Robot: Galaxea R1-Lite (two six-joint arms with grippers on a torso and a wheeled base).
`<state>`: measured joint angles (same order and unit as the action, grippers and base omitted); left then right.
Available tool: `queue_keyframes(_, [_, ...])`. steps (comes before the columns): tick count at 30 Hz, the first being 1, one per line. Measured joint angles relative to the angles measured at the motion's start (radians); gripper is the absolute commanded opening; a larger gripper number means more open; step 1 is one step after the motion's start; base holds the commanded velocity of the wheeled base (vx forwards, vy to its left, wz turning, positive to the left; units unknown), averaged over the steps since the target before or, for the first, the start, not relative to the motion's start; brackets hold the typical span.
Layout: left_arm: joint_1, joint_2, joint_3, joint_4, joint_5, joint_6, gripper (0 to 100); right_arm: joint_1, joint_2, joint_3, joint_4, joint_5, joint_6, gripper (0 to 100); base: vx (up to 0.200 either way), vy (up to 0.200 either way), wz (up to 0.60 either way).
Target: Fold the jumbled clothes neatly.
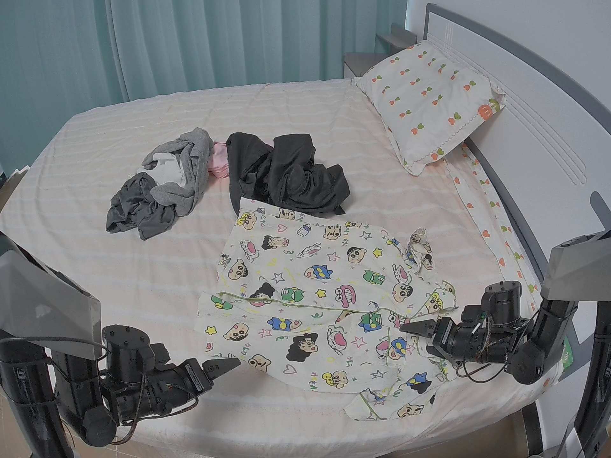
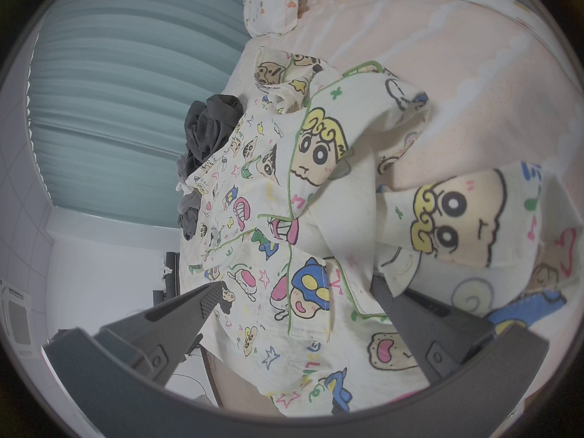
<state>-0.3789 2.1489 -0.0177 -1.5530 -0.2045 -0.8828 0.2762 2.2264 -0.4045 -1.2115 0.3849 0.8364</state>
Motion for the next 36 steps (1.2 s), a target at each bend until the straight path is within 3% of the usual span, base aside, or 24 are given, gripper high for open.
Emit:
queue_keyframes(14, [0.0, 0.001, 0.0, 0.0, 0.0, 0.001, 100, -0.006, -0.221, 0.084, 0.035, -0.007, -0.082, 100, 0.0, 0.0, 0.0])
queue_keyframes(20, [0.0, 0.0, 0.0, 0.0, 0.0, 0.0, 100, -0.092, -0.282, 0.03, 0.171, -0.028, -0.183, 100, 0.0, 0.0, 0.0])
queue_keyframes(26, [0.0, 0.0, 0.0, 0.0, 0.0, 0.0, 100, -0.144, -0.235, -0.028, 0.207, -0.054, -0.247, 100, 0.0, 0.0, 0.0])
queue_keyframes(36, [0.0, 0.0, 0.0, 0.0, 0.0, 0.0, 100, -0.153, -0.103, 0.004, 0.206, -0.122, -0.367, 100, 0.0, 0.0, 0.0])
